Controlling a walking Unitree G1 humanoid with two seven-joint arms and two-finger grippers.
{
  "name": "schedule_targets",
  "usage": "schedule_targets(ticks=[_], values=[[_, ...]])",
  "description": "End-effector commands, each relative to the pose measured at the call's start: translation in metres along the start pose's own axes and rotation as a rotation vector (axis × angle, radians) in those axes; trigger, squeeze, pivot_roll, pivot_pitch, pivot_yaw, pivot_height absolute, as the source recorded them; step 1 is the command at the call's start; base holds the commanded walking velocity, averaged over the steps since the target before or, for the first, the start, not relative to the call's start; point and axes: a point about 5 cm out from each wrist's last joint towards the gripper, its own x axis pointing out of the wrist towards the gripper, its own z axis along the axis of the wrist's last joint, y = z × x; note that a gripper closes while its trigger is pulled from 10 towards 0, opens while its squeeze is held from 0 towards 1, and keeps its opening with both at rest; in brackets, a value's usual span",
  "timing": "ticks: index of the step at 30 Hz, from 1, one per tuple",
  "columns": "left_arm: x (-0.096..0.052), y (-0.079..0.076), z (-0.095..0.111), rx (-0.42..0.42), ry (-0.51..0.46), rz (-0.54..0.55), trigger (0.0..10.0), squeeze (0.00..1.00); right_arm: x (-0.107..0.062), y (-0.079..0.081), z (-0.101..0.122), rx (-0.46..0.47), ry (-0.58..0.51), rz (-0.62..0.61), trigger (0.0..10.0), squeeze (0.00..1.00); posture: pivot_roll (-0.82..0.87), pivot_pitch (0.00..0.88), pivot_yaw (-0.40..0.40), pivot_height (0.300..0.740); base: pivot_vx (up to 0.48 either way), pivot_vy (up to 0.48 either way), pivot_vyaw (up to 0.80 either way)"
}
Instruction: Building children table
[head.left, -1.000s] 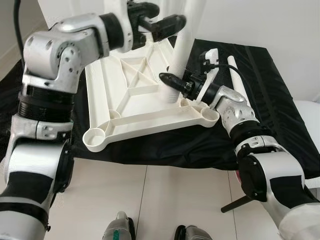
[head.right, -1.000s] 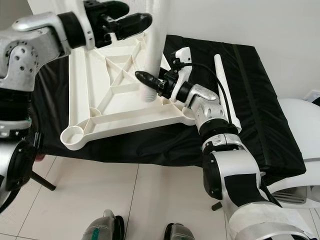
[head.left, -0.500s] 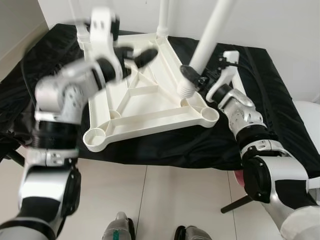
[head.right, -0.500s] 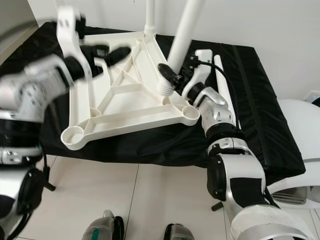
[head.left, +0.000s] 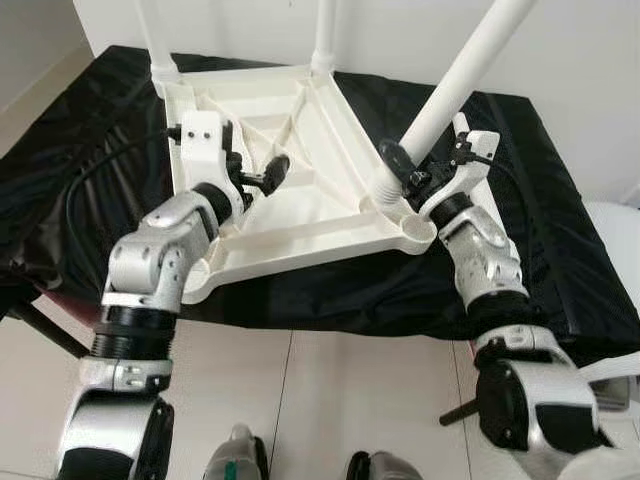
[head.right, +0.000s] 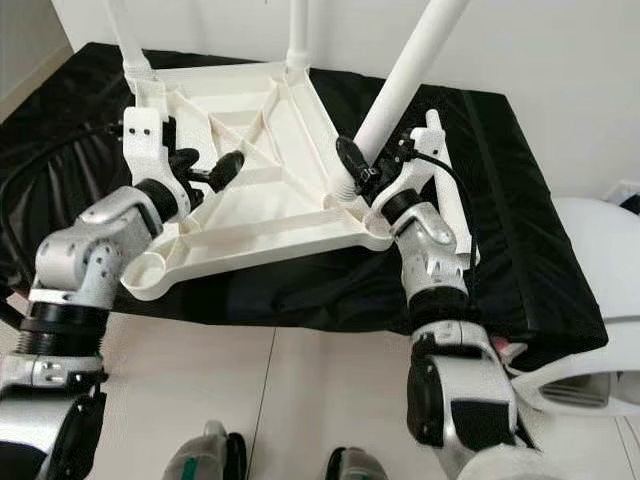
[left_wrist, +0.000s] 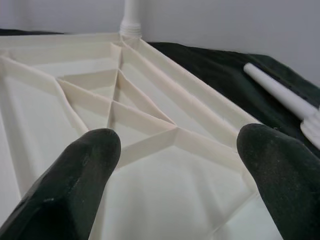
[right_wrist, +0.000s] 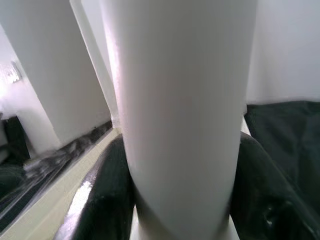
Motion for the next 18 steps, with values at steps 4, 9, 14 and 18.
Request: schedule_targets(ticks=[4,9,14,18], values=[[0.002,-0.020,-0.018,0.092,0.025,-0.031,10.0,0.00,-0.010,0.005,0.007,-0.009,-0.077,-0.039,10.0,0.00,0.04,0.045,-0.041,0.740,0.000,0.000,0.00],[0.010,-0.056,-0.046,0.202,0.089,-0.198,10.0,0.00,-0.032,0.011,-0.002,-0.035,-0.096,-0.135,10.0,0.00,0.03,0.043,-0.033,0.740,0.000,0.000,0.00],[0.016,-0.069,-0.057,0.288,0.122,-0.290,10.0,0.00,-0.041,0.011,-0.004,-0.060,-0.090,-0.189,10.0,0.00,0.02,0.043,-0.032,0.740,0.000,0.000,0.00],[0.019,-0.076,-0.062,0.328,0.138,-0.363,10.0,0.00,-0.045,0.008,-0.002,-0.073,-0.085,-0.217,10.0,0.00,0.02,0.042,-0.028,0.740,0.000,0.000,0.00]])
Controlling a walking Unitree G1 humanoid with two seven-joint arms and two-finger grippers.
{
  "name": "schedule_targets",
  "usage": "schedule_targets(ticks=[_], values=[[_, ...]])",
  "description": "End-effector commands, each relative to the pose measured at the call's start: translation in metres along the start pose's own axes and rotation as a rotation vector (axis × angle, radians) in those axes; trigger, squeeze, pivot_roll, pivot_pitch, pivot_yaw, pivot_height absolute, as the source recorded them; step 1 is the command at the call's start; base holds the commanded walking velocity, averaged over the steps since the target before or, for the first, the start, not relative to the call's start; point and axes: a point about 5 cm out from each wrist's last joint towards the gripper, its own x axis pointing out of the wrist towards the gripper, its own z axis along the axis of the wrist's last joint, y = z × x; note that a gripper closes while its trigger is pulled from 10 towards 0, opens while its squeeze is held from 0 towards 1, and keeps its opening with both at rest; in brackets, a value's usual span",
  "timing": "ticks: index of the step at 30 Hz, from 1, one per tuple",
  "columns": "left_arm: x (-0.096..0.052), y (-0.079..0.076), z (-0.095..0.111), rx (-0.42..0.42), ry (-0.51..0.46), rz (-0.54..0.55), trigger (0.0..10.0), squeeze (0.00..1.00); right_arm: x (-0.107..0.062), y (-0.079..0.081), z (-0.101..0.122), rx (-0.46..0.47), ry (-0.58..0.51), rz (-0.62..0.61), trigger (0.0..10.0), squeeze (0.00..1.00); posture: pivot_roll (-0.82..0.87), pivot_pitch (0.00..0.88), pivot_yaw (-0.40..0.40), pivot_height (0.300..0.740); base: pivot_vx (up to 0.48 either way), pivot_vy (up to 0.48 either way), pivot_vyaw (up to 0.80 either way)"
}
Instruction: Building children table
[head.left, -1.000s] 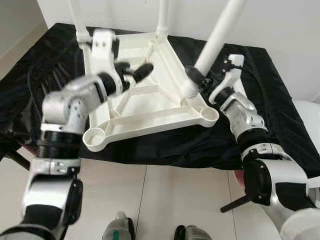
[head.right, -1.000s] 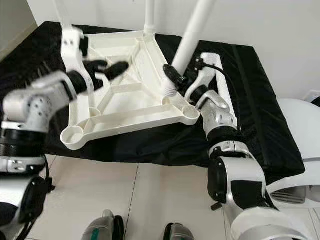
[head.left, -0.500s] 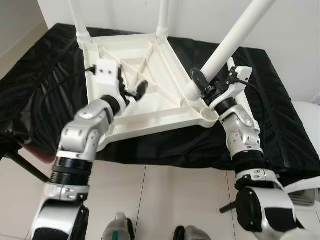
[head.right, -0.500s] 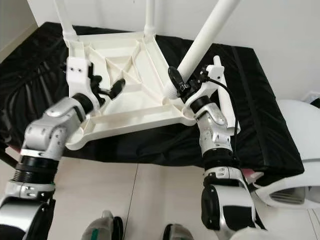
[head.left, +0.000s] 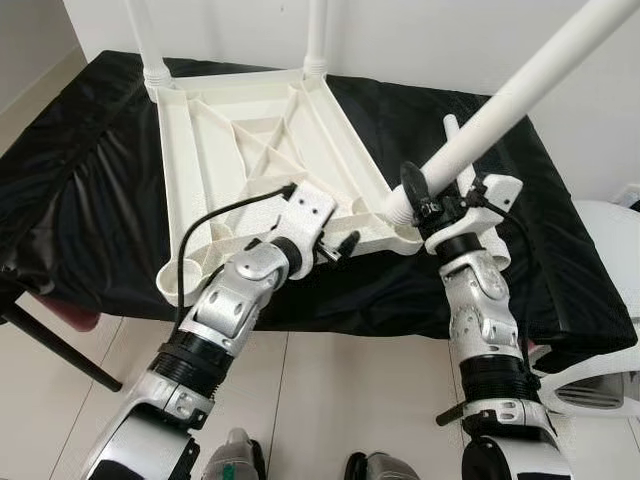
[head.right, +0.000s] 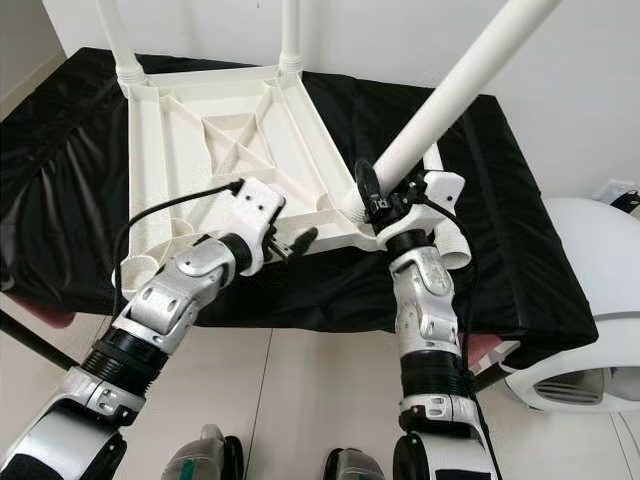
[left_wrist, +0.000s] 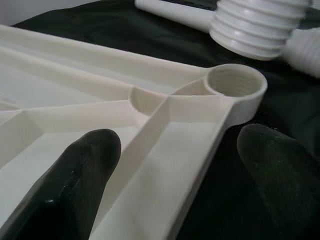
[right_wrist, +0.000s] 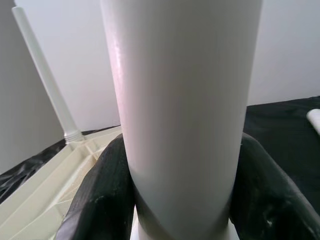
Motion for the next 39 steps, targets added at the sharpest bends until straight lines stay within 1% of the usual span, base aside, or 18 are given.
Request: schedule_targets(ticks=[1,4,5,6,10,12,15,22,25,31,32,33,34,35,36,37,38,39], values=[[0.004,-0.005,-0.001,0.045,0.007,-0.050,10.0,0.00,-0.001,-0.001,0.004,-0.023,-0.012,-0.010,10.0,0.00,0.02,0.042,-0.028,0.740,0.000,0.000,0.00],[0.008,-0.012,-0.004,0.128,0.024,-0.141,10.0,0.00,-0.005,-0.002,0.005,-0.024,-0.005,-0.029,10.0,0.00,0.01,0.039,-0.021,0.740,0.000,0.000,0.00],[0.008,-0.012,-0.004,0.128,0.024,-0.141,10.0,0.00,-0.005,-0.002,0.005,-0.024,-0.005,-0.029,10.0,0.00,0.01,0.039,-0.021,0.740,0.000,0.000,0.00],[0.011,-0.013,-0.006,0.161,0.039,-0.167,10.0,0.00,-0.007,-0.002,0.005,-0.035,-0.002,-0.035,10.0,0.00,0.01,0.039,-0.018,0.740,0.000,0.000,0.00],[0.014,-0.015,-0.010,0.183,0.059,-0.204,10.0,0.00,-0.008,-0.001,0.006,-0.036,-0.002,-0.041,10.0,0.00,0.00,0.035,-0.013,0.740,0.000,0.000,0.00],[0.019,-0.015,-0.013,0.220,0.073,-0.238,10.0,0.00,-0.009,0.000,0.007,-0.039,-0.005,-0.046,10.0,0.00,-0.01,0.035,-0.005,0.740,0.000,0.000,0.00],[0.023,-0.015,-0.015,0.241,0.090,-0.267,10.0,0.00,-0.010,0.000,0.008,-0.042,-0.008,-0.052,10.0,0.00,-0.01,0.038,-0.003,0.740,0.000,0.000,0.00],[0.034,-0.007,-0.020,0.197,0.175,-0.247,10.0,0.00,-0.012,0.002,0.011,-0.049,-0.011,-0.055,10.0,0.00,-0.02,0.040,0.007,0.740,0.000,0.000,0.00],[0.039,0.004,-0.022,0.153,0.224,-0.208,10.0,0.00,-0.015,0.004,0.011,-0.050,-0.009,-0.057,10.0,0.00,-0.03,0.042,0.013,0.740,0.000,0.000,0.00],[0.041,0.010,-0.025,0.116,0.277,-0.216,10.0,0.00,-0.016,0.005,0.011,-0.051,-0.007,-0.059,10.0,0.00,-0.03,0.043,0.025,0.740,0.000,0.000,0.00],[0.041,0.011,-0.026,0.127,0.291,-0.213,9.3,0.00,-0.016,0.005,0.011,-0.052,-0.008,-0.062,10.0,0.00,-0.03,0.043,0.026,0.740,0.000,0.000,0.00],[0.041,0.012,-0.026,0.149,0.296,-0.209,4.4,0.00,-0.016,0.005,0.012,-0.053,-0.008,-0.063,10.0,0.00,-0.04,0.045,0.029,0.740,0.000,0.000,0.00],[0.041,0.012,-0.026,0.149,0.296,-0.209,4.4,0.00,-0.016,0.005,0.012,-0.053,-0.008,-0.063,10.0,0.00,-0.04,0.045,0.029,0.740,0.000,0.000,0.00],[0.041,0.013,-0.026,0.158,0.300,-0.210,1.3,0.00,-0.017,0.005,0.012,-0.055,-0.007,-0.064,10.0,0.00,-0.04,0.046,0.030,0.740,0.000,0.000,0.00],[0.041,0.012,-0.027,0.157,0.302,-0.219,0.9,0.00,-0.017,0.005,0.011,-0.055,-0.007,-0.066,10.0,0.00,-0.04,0.046,0.032,0.740,0.000,0.000,0.00],[0.041,0.012,-0.027,0.148,0.305,-0.228,0.0,0.00,-0.017,0.005,0.011,-0.056,-0.006,-0.067,10.0,0.00,-0.04,0.046,0.034,0.740,0.000,0.000,0.00],[0.042,0.011,-0.028,0.145,0.309,-0.238,1.6,0.00,-0.017,0.005,0.011,-0.058,-0.005,-0.068,10.0,0.00,-0.04,0.046,0.035,0.740,0.000,0.000,0.00],[0.042,0.008,-0.029,0.151,0.320,-0.255,10.0,0.00,-0.017,0.005,0.012,-0.062,-0.006,-0.072,10.0,0.00,-0.04,0.047,0.037,0.740,0.000,0.000,0.00]])
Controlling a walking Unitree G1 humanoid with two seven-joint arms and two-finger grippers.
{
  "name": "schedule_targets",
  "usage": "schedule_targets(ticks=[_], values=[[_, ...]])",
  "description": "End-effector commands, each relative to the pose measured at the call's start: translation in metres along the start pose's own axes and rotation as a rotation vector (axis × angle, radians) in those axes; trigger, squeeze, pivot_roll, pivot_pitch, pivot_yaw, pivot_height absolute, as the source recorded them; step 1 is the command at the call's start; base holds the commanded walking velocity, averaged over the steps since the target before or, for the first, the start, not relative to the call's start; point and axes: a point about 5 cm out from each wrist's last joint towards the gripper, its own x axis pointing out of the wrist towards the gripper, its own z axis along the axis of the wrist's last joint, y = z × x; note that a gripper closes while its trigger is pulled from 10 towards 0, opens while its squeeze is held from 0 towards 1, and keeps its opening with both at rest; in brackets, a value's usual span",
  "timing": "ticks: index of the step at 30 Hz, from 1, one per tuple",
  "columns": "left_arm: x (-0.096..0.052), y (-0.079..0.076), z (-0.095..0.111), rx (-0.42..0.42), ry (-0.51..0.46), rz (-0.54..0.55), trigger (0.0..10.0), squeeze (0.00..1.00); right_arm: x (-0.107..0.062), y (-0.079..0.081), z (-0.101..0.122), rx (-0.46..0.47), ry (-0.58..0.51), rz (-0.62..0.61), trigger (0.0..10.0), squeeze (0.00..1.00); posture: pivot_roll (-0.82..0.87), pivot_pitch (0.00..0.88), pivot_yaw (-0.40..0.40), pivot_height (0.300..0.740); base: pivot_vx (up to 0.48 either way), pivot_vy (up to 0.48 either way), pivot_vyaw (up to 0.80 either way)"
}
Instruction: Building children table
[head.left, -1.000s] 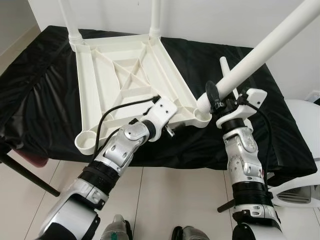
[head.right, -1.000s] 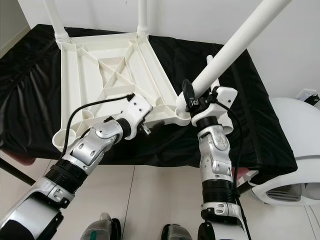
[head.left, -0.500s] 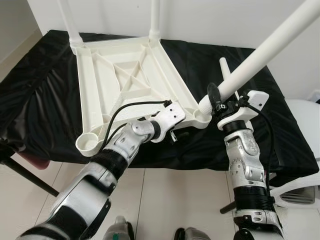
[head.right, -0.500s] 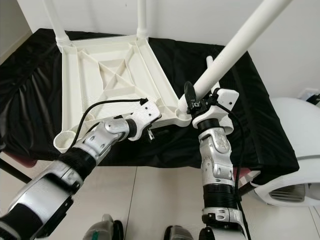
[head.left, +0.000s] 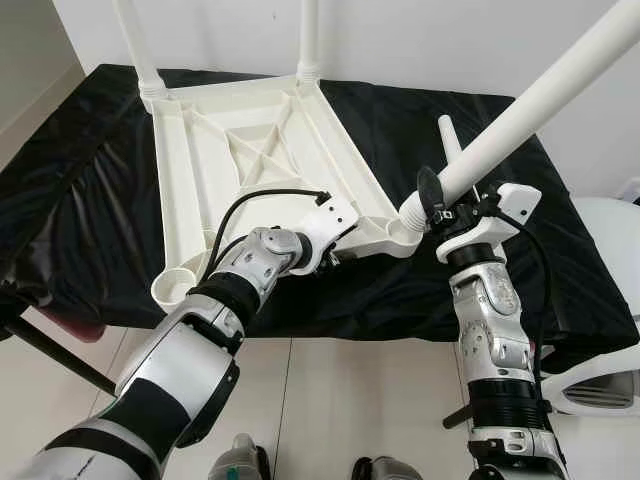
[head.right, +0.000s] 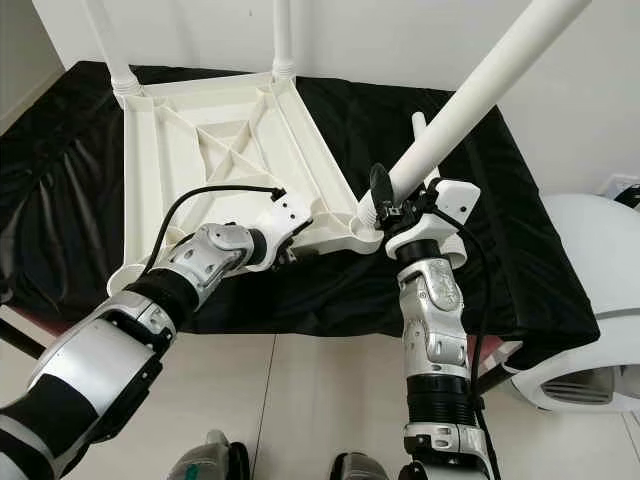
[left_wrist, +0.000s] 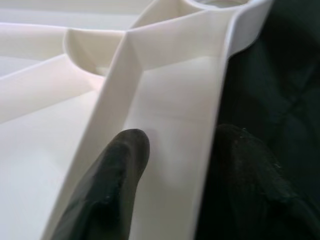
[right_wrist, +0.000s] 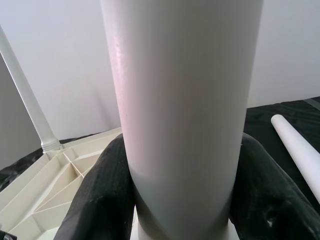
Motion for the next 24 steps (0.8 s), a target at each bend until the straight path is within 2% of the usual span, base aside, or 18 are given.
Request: schedule_targets(ticks=[1,8,9,12,13,24], values=[[0.0015,-0.0031,-0.0033,0.012,0.025,-0.031,10.0,0.00,-0.0003,0.0008,0.0028,-0.009,-0.006,0.002,10.0,0.00,-0.04,0.047,0.037,0.740,0.000,0.000,0.00],[0.0065,-0.0103,-0.0044,0.046,0.049,-0.071,10.0,0.00,0.0003,-0.0018,0.0047,-0.020,-0.007,-0.007,10.0,0.00,-0.04,0.048,0.041,0.740,0.000,0.000,0.00],[0.0067,-0.0105,-0.0040,0.048,0.049,-0.075,9.6,0.00,0.0003,-0.0021,0.0049,-0.020,-0.006,-0.008,10.0,0.00,-0.05,0.047,0.042,0.740,0.000,0.000,0.00],[0.0068,-0.0105,-0.0037,0.049,0.048,-0.077,9.6,0.00,0.0003,-0.0022,0.0050,-0.020,-0.006,-0.009,10.0,0.00,-0.05,0.047,0.042,0.740,0.000,0.000,0.00],[0.0065,-0.0104,-0.0028,0.044,0.041,-0.086,0.0,0.00,0.0001,-0.0022,0.0048,-0.018,-0.006,-0.009,10.0,0.00,-0.04,0.047,0.044,0.740,0.000,0.000,0.00],[-0.0027,-0.0027,-0.0097,0.052,0.044,-0.150,0.0,0.00,-0.0019,-0.0031,0.0036,-0.022,0.009,-0.002,10.0,0.00,-0.04,0.045,0.043,0.740,0.000,0.000,0.00]])
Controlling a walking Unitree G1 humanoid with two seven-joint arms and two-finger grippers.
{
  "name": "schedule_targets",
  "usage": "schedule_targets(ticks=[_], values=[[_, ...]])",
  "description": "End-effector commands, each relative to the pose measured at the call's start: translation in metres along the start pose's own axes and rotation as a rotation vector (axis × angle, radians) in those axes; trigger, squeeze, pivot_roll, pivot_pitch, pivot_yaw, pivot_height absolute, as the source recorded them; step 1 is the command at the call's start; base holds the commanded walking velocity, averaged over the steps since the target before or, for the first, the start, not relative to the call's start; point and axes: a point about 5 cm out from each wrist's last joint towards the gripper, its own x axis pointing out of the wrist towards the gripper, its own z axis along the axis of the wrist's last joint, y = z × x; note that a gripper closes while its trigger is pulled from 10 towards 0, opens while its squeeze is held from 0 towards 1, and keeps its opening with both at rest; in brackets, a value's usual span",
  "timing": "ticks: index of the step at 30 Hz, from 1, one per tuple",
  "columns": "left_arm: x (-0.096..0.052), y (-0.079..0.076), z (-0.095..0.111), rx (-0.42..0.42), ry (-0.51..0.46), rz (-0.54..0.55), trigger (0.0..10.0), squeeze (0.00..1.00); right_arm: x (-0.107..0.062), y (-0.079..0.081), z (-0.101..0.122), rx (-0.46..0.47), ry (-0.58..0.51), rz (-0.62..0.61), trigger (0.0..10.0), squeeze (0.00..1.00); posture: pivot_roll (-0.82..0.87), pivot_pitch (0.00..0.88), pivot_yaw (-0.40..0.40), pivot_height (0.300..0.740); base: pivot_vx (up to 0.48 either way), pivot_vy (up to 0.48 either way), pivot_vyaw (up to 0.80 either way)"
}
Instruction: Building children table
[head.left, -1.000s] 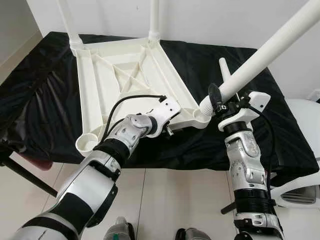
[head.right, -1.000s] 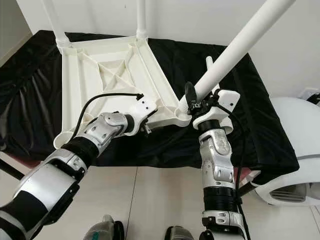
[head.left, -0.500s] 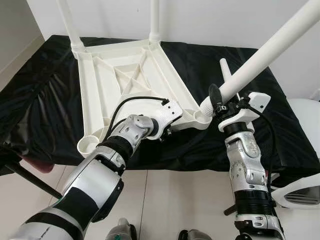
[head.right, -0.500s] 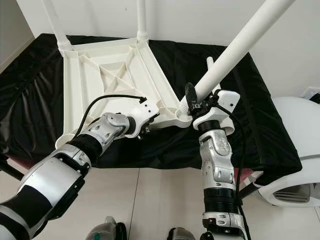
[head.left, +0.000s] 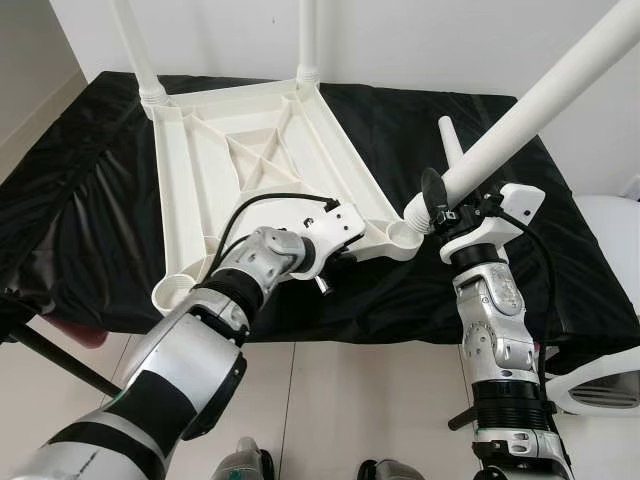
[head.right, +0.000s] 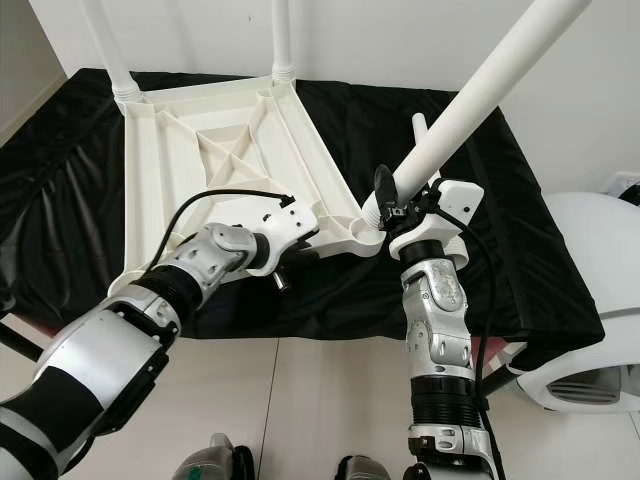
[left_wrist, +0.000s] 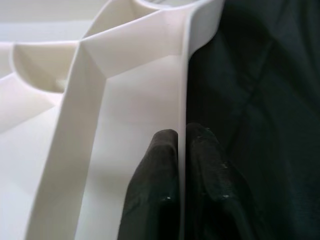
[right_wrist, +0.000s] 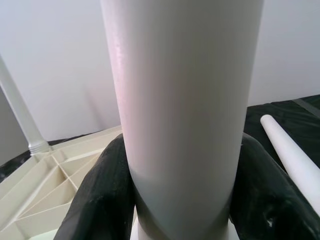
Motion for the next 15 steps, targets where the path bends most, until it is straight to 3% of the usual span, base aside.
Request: schedule_targets(ticks=[1,9,14,15], values=[[-0.005,0.001,-0.015,-0.012,0.040,-0.008,0.0,0.00,-0.002,0.001,0.001,-0.004,0.003,0.020,10.0,0.00,-0.04,0.044,0.041,0.740,0.000,0.000,0.00],[-0.025,0.011,-0.037,-0.001,0.079,-0.006,0.0,0.00,-0.002,0.001,0.000,-0.013,0.032,0.080,10.0,0.00,-0.03,0.041,0.026,0.740,0.000,0.000,0.00],[-0.030,0.014,-0.041,0.002,0.087,-0.003,0.0,0.00,-0.001,0.001,0.000,-0.018,0.039,0.094,10.0,0.00,-0.03,0.041,0.021,0.740,0.000,0.000,0.00],[-0.033,0.014,-0.045,0.023,0.091,-0.016,0.5,0.00,0.000,0.002,0.000,-0.020,0.042,0.112,10.0,0.00,-0.02,0.040,0.018,0.740,0.000,0.000,0.00]])
